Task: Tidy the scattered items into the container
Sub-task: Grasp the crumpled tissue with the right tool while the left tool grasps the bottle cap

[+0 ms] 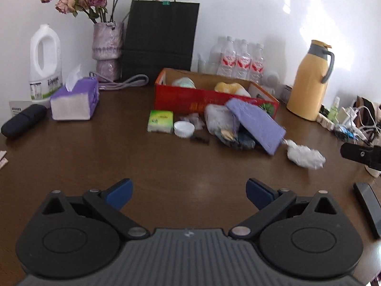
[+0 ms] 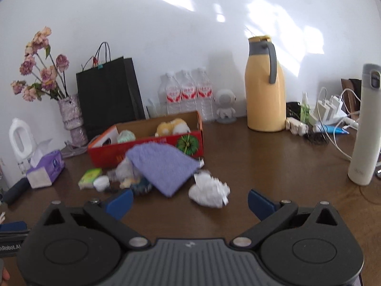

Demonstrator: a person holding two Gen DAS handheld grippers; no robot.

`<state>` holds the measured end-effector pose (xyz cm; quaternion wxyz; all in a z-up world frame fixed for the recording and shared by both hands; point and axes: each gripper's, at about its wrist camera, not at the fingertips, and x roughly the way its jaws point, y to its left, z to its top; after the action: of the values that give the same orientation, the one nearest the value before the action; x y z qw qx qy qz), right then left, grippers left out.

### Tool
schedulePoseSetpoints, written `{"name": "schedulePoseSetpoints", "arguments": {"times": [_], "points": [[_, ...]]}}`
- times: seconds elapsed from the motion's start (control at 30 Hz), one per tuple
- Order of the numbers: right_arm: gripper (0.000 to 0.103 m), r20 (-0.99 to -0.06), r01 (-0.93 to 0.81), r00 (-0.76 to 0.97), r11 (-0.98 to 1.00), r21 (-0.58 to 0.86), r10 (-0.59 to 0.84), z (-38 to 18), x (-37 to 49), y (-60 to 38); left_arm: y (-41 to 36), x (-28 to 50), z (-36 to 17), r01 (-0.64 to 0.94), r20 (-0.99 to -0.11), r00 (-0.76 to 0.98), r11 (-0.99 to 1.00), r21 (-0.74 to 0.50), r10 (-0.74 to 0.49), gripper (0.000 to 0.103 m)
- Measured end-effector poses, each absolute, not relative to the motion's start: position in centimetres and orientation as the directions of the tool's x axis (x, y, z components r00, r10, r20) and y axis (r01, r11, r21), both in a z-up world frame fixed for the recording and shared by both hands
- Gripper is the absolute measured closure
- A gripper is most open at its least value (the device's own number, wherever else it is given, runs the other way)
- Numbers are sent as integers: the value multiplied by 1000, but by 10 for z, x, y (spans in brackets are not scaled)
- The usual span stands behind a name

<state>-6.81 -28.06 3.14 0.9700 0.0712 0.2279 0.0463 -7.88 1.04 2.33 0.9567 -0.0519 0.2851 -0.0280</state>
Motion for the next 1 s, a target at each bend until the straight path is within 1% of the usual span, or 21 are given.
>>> {"name": "schedulePoseSetpoints", "arguments": {"times": [0.13,0.2,0.23,0.27,0.3,0.33,0.37,0.4,0.43,0.5,0.63,0.7,0.77,0.87,0.9,0.93,0.97,1.0], "points": [[1,-460,-60,882,992,108,104,24,-62,-276,12,-65,33,44,-526,845,992,-117,-100,0],[3,-455,-62,885,994,91,97,25,-51,-274,12,-48,41,76,-500,857,991,-113,-123,0],[6,-457,-62,884,994,88,95,25,-44,-273,13,-36,44,90,-488,863,991,-100,-127,2],[6,-469,-59,878,995,84,92,25,-34,-272,13,-21,46,99,-485,866,992,-79,-125,4],[7,-481,-60,872,995,79,90,23,-24,-271,12,-5,47,111,-489,863,992,-57,-125,10],[9,-488,-61,868,995,74,89,21,-15,-269,11,12,47,129,-496,859,991,-39,-131,16],[15,-498,-62,863,996,68,87,19,-4,-267,10,30,45,145,-504,852,989,-28,-139,20],[17,-511,-60,855,996,64,84,16,6,-266,9,47,41,157,-518,843,987,-23,-146,26],[19,-523,-56,849,996,63,81,12,15,-264,8,63,37,162,-538,830,987,-24,-149,29],[19,-544,-46,836,997,61,72,4,32,-262,8,92,27,158,-576,803,987,-40,-152,31],[20,-567,-36,822,999,41,53,-7,55,-260,9,123,10,130,-620,773,990,-51,-133,39],[20,-577,-27,816,999,25,36,-10,63,-260,9,131,1,121,-631,765,991,-60,-132,39],[23,-592,-22,805,999,34,37,-14,69,-262,7,133,-2,120,-623,773,992,-38,-117,39],[24,-617,-19,786,999,45,42,-20,75,-264,9,135,-2,118,-623,775,993,-22,-106,39],[24,-623,-20,781,999,48,45,-23,76,-264,12,136,-1,109,-624,775,994,-27,-102,38],[25,-628,-24,777,999,49,49,-24,76,-264,13,136,0,98,-624,776,995,-27,-94,32],[25,-630,-29,775,998,47,52,-25,76,-263,13,135,1,89,-623,777,996,-23,-84,30],[26,-629,-33,775,999,43,53,-26,75,-263,12,132,3,90,-617,783,996,-19,-82,30]]}}
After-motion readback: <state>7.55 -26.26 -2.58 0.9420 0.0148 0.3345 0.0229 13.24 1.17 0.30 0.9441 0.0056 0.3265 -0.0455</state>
